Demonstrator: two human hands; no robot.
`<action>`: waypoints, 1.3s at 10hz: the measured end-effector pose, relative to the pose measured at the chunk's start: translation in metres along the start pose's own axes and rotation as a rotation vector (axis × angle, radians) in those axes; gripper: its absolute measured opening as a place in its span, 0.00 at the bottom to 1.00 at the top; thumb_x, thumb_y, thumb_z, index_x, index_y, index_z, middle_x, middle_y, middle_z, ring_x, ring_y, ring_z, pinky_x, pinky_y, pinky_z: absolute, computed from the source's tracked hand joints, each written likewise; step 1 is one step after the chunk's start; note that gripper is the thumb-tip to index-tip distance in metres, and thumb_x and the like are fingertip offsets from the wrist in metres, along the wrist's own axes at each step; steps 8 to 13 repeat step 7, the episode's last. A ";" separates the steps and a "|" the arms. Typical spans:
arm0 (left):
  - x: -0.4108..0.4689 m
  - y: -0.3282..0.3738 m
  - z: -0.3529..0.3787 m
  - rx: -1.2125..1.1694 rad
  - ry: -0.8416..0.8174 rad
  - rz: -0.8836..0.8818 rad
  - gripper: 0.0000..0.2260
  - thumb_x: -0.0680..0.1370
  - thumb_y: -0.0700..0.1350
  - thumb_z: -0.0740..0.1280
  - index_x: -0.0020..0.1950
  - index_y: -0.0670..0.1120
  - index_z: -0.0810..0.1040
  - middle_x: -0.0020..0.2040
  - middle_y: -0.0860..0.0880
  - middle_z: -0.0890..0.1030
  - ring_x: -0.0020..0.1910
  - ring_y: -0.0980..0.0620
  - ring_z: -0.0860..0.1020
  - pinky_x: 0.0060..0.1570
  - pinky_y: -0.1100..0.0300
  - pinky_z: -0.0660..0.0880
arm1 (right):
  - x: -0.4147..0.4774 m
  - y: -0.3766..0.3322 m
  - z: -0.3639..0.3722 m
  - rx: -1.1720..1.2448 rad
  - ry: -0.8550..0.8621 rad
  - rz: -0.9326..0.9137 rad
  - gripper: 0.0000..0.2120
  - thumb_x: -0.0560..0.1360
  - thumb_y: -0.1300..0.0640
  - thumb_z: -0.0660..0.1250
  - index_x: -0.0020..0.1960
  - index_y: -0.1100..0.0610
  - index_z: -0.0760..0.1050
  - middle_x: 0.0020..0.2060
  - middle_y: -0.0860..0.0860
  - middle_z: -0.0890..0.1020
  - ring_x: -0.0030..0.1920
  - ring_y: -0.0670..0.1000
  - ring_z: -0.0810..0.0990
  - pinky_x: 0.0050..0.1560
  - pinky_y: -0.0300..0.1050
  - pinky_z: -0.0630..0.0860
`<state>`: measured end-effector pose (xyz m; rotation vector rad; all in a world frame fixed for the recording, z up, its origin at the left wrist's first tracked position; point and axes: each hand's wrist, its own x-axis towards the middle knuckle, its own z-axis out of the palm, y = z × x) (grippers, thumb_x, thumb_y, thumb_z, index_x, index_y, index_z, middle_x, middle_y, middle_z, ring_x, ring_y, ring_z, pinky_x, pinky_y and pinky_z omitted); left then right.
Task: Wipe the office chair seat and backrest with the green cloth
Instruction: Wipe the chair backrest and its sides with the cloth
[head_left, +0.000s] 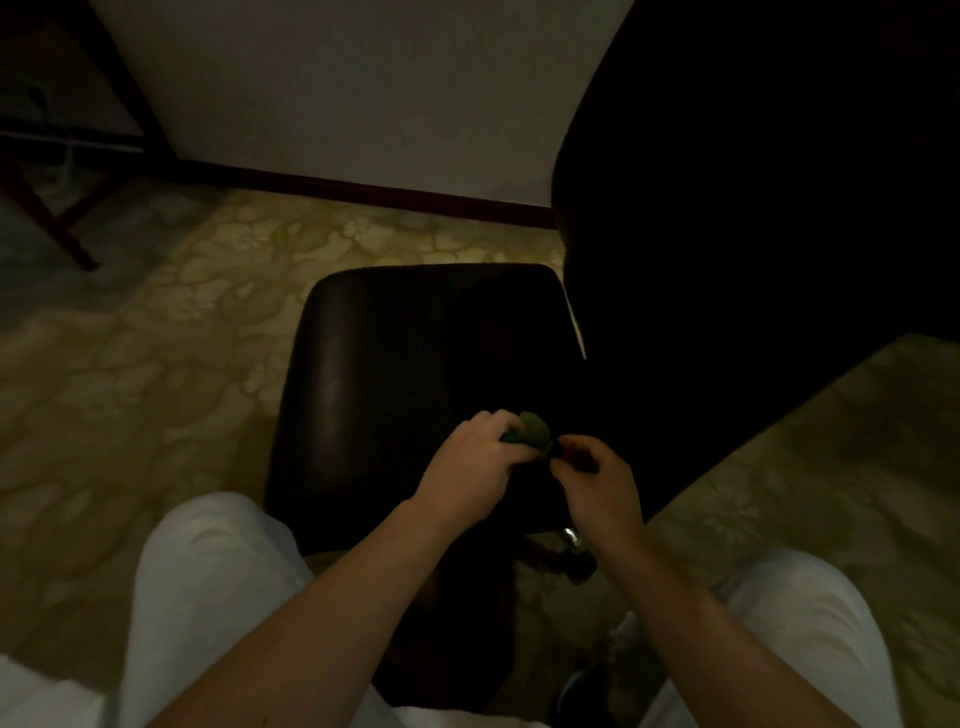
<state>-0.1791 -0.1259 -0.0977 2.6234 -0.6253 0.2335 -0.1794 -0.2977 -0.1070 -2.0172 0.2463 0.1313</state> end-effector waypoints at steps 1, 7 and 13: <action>0.009 -0.031 -0.005 0.042 -0.002 -0.009 0.15 0.74 0.35 0.71 0.58 0.47 0.85 0.62 0.42 0.79 0.56 0.41 0.77 0.56 0.45 0.77 | 0.022 -0.007 0.026 -0.046 -0.060 -0.038 0.19 0.79 0.55 0.67 0.70 0.49 0.72 0.59 0.47 0.76 0.57 0.48 0.77 0.55 0.42 0.75; 0.111 -0.130 -0.031 -0.209 -0.751 -0.225 0.21 0.82 0.39 0.60 0.75 0.48 0.71 0.79 0.44 0.62 0.76 0.43 0.61 0.76 0.49 0.59 | 0.130 -0.058 0.077 -0.310 -0.225 0.274 0.21 0.80 0.58 0.65 0.72 0.54 0.70 0.66 0.55 0.71 0.63 0.58 0.75 0.63 0.54 0.75; 0.111 -0.130 -0.031 -0.209 -0.751 -0.225 0.21 0.82 0.39 0.60 0.75 0.48 0.71 0.79 0.44 0.62 0.76 0.43 0.61 0.76 0.49 0.59 | 0.130 -0.058 0.077 -0.310 -0.225 0.274 0.21 0.80 0.58 0.65 0.72 0.54 0.70 0.66 0.55 0.71 0.63 0.58 0.75 0.63 0.54 0.75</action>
